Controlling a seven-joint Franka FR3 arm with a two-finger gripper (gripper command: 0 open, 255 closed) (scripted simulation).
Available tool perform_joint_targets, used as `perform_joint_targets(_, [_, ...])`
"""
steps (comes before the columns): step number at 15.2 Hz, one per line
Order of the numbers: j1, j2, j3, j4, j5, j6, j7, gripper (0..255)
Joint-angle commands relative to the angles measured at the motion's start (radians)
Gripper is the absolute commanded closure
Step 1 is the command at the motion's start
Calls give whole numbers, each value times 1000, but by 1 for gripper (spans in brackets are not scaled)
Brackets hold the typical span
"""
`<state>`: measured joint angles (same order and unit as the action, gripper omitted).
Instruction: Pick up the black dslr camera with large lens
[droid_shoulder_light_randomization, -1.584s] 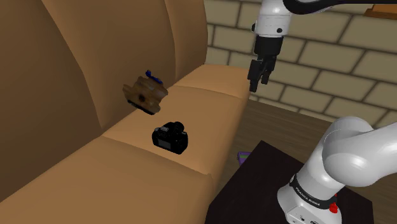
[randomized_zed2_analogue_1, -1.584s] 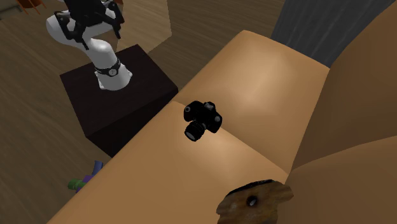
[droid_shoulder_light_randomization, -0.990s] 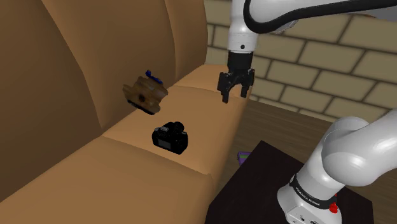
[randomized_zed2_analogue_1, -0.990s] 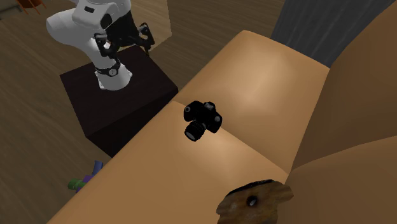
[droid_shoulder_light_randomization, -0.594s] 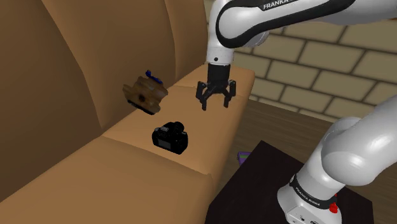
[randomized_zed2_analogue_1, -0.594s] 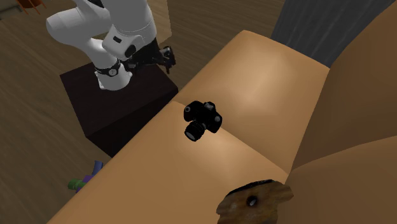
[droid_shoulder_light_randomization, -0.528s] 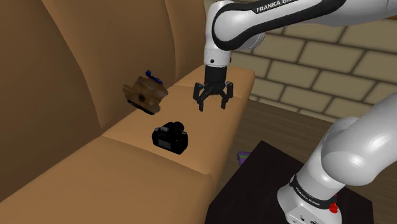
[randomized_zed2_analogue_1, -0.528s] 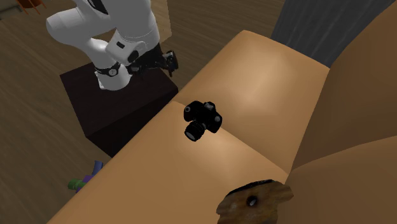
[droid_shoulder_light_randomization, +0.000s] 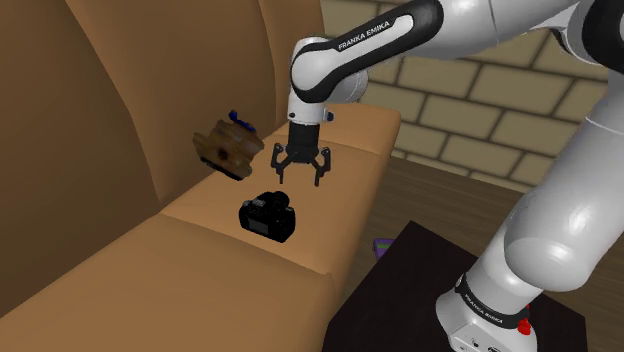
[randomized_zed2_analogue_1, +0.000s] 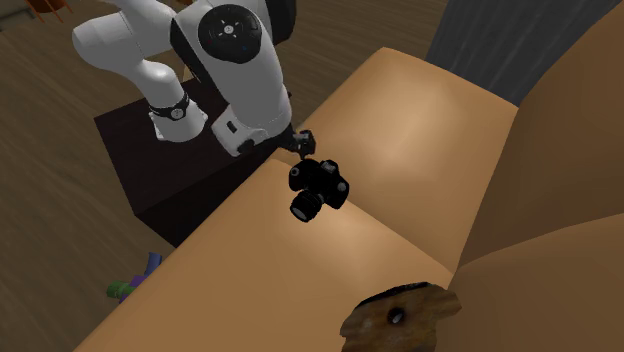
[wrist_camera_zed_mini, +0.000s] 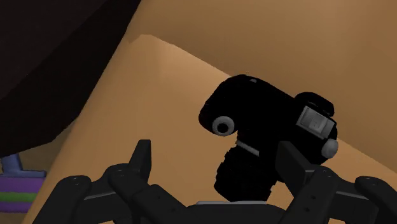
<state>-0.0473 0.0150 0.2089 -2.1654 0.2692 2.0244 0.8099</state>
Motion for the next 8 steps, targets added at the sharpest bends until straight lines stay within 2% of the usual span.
perform_joint_targets(1, [-1, 69, -2, 34, 15, 38, 57, 0])
perform_joint_targets(8, [5, 305, -21, 194, 58, 128, 218, 0])
